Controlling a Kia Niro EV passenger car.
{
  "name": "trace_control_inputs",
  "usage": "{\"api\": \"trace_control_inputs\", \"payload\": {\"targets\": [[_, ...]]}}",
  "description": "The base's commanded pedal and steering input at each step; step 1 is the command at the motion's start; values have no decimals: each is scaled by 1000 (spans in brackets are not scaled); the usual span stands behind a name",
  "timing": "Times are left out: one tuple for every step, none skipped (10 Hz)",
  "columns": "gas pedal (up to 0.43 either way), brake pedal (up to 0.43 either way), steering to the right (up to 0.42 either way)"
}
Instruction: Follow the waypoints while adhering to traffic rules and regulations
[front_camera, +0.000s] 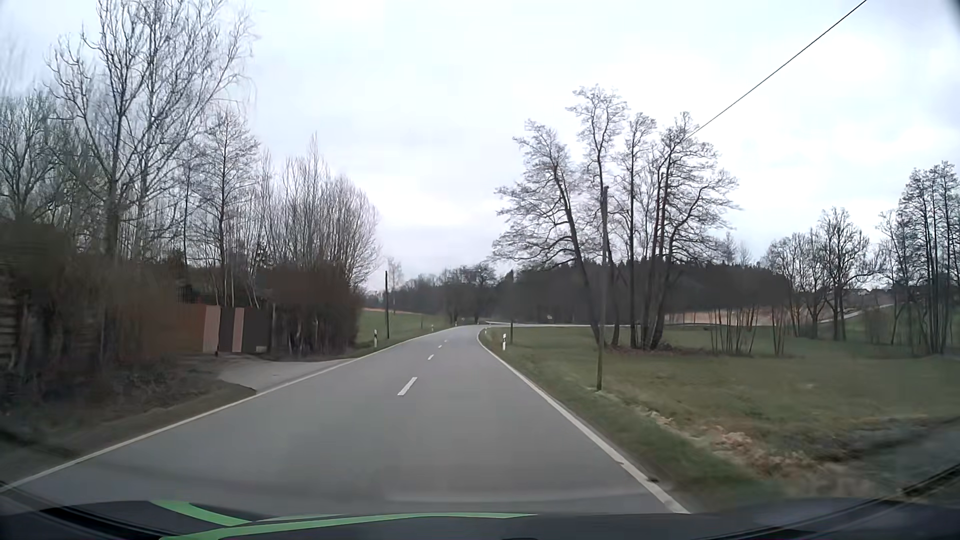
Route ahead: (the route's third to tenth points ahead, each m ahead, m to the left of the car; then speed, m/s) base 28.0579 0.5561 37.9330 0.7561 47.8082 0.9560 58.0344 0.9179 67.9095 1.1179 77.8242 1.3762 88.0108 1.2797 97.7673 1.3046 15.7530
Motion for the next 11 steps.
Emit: {"api": "trace_control_inputs", "payload": {"targets": [[299,0,-15],[299,0,-14],[299,0,-12],[299,0,-10],[299,0,-9],[299,0,-8],[299,0,-8],[299,0,-6],[299,0,-5],[287,0,-2],[280,0,0]]}}
